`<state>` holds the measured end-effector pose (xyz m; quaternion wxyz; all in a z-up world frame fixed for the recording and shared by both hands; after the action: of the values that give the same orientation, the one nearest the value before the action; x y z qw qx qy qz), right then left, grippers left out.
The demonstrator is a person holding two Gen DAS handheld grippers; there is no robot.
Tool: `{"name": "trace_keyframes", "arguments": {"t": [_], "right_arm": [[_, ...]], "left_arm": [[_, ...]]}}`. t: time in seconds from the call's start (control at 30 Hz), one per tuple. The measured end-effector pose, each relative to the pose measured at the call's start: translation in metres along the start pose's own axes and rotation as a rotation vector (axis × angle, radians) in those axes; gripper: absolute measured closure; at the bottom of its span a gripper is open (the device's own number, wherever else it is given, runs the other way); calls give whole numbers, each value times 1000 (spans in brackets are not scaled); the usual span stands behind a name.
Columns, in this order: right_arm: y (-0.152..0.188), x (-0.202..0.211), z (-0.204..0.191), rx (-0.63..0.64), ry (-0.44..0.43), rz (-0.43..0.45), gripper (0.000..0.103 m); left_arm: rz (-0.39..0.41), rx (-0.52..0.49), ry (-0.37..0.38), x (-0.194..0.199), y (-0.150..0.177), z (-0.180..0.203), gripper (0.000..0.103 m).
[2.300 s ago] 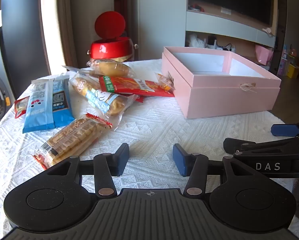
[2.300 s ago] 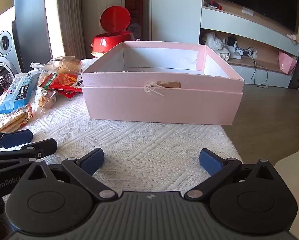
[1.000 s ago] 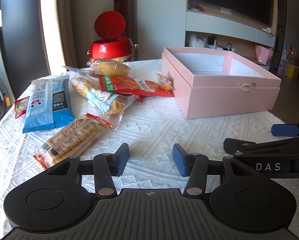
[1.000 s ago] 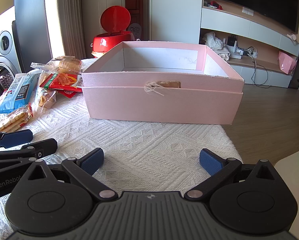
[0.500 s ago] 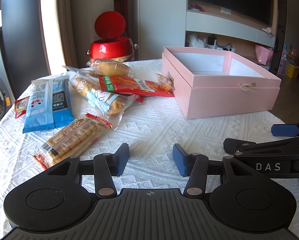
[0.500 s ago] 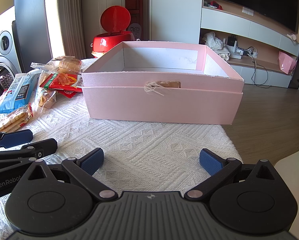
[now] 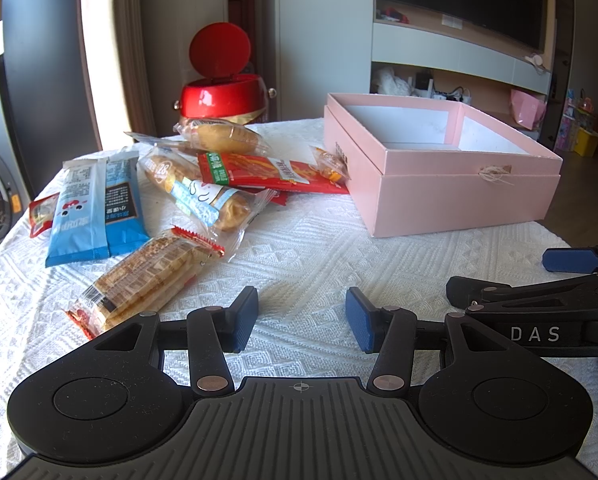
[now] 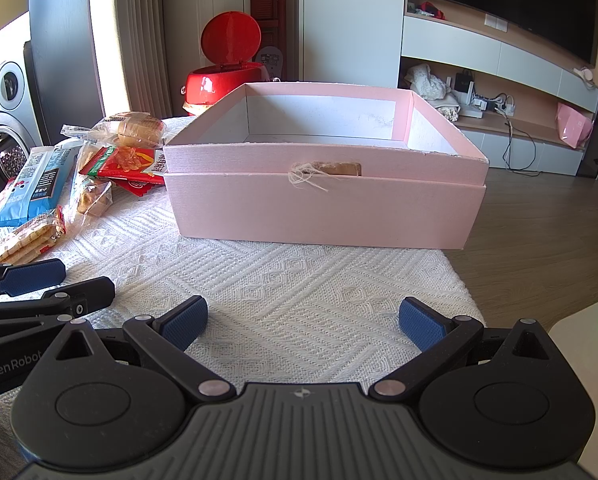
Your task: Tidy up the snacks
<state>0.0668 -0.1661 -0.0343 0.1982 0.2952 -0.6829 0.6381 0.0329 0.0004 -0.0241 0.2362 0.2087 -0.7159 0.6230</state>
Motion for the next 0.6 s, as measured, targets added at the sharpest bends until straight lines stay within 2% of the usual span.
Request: {"name": "trace_keyframes", "arguments": {"t": [0.6], "right_arm": [[0,1,-1,-1,0,-2,0]], "left_arm": [[2,7,6,3,1,0,49]]}}
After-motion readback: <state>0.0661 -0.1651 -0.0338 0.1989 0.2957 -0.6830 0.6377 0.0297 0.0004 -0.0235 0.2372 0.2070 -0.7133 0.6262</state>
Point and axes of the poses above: each gripper's, at about its wrist camera, not at the fingertips, and x roughly against the way its jaws point, z to its right, y to its underside, the point moved 4 cm from there along -x, roughly the way its jaws point, and after that the axes turned 7 degrees about -x, right-handed, at the moved point
